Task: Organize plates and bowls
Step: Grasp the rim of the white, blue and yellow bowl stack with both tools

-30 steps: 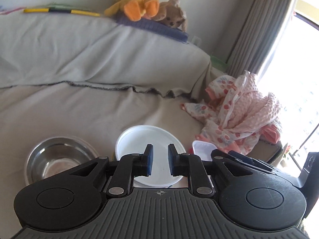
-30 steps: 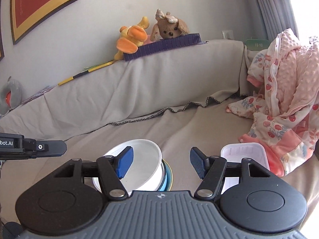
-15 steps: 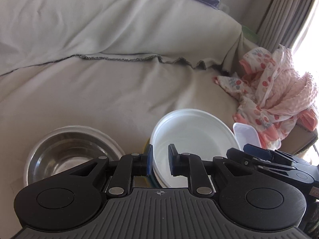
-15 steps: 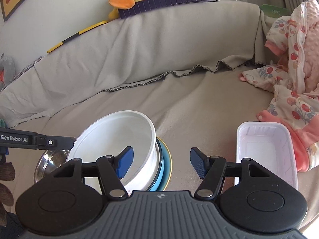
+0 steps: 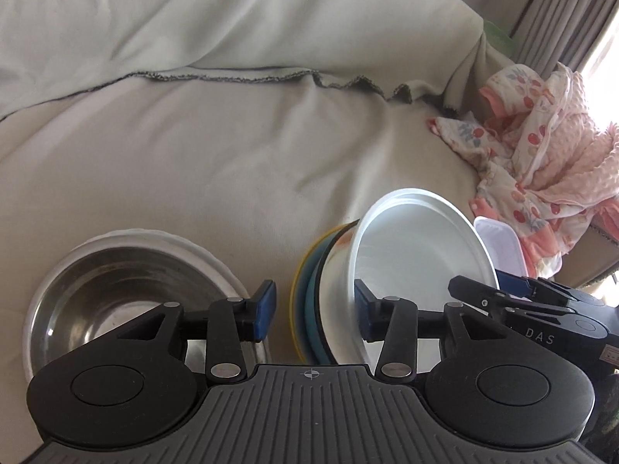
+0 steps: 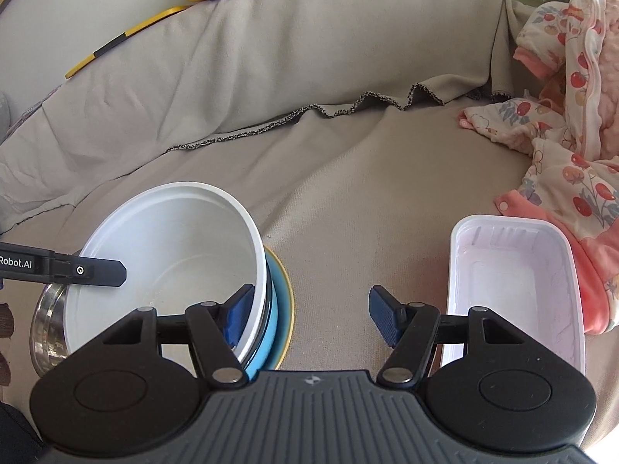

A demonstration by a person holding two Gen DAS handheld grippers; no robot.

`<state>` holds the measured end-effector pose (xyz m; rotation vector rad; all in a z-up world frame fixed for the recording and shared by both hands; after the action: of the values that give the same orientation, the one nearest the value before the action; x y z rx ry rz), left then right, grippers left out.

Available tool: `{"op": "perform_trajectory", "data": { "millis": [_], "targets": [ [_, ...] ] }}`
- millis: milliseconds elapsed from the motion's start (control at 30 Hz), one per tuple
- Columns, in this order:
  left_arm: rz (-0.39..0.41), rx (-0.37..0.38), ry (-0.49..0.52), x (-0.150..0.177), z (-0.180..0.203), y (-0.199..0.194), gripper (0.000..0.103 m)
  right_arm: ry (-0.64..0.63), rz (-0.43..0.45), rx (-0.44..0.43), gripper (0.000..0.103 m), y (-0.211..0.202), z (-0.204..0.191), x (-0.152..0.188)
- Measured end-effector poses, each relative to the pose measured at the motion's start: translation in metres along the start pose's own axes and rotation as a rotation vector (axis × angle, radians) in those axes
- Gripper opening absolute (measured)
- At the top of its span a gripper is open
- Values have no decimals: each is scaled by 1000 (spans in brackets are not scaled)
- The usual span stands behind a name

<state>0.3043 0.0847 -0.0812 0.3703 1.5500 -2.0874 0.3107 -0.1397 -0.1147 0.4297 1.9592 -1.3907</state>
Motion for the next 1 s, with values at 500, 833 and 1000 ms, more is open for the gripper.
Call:
{"op": "perform_trajectory", "data": {
  "millis": [500, 833, 1000],
  "targets": [
    [-44, 88, 14, -6, -2, 41, 46, 288, -147, -133, 64, 19, -1, 23],
    [-82, 195, -84, 3, -19, 40, 45, 323, -228, -191, 65, 48, -38, 36],
    [-112, 167, -60, 14, -14, 33, 45, 307, -220, -186, 65, 40, -41, 37]
  ]
}}
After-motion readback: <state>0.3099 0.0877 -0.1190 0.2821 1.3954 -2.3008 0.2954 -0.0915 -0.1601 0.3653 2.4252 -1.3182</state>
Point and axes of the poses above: each gripper's, at about its wrist camera, not at the fingertips, and y roughly the way its jaws point, z to its right, x to its underside, the point moved 5 cm from there along y, roughly the way its jaws point, and after that the axes turned 4 degrees about -y, right-handed, at the moved point
